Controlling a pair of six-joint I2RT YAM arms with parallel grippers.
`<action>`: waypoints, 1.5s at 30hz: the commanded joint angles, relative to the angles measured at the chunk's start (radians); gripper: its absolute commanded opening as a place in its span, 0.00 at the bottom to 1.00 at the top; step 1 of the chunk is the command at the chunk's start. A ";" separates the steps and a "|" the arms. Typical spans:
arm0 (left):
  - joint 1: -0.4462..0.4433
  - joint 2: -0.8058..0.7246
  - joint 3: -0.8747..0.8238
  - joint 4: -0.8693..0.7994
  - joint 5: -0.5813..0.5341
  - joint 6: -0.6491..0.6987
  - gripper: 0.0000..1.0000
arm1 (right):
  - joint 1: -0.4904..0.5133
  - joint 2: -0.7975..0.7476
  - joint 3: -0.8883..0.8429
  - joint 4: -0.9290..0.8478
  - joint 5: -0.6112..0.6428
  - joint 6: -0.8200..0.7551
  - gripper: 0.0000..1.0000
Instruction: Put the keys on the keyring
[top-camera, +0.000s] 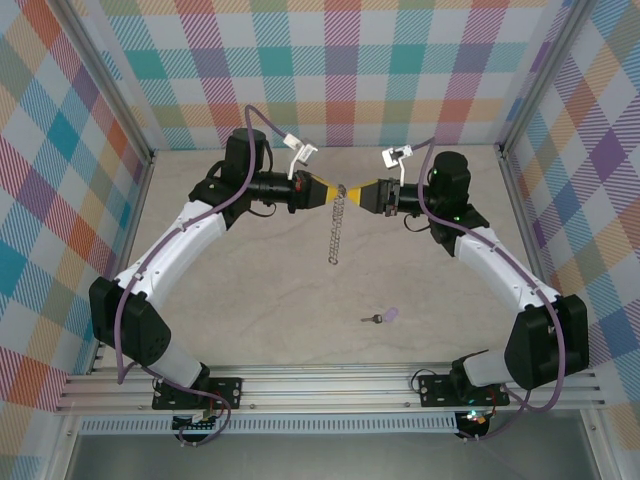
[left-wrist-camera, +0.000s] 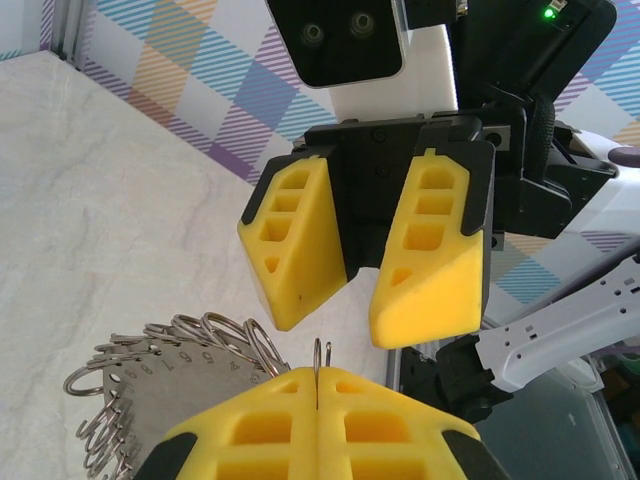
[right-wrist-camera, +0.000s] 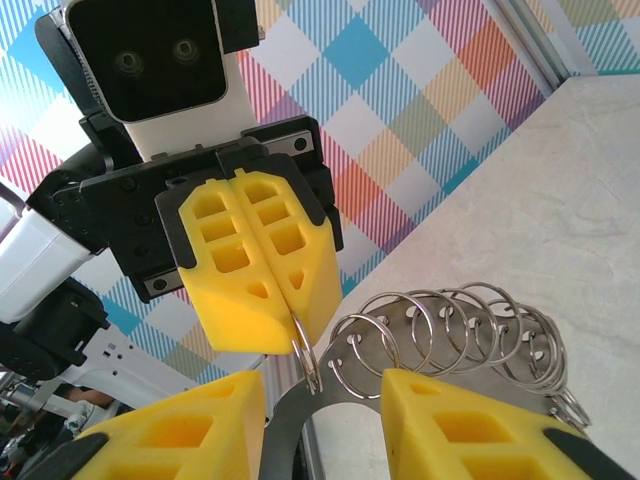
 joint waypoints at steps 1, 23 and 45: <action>-0.016 0.001 0.041 0.017 0.037 0.024 0.00 | 0.009 0.003 0.035 0.035 -0.027 -0.003 0.35; -0.020 0.014 0.046 0.016 0.040 0.020 0.00 | 0.023 -0.030 0.040 -0.002 -0.030 -0.026 0.29; -0.029 0.022 0.053 0.017 0.039 0.016 0.00 | 0.042 0.013 0.085 -0.033 -0.033 -0.050 0.00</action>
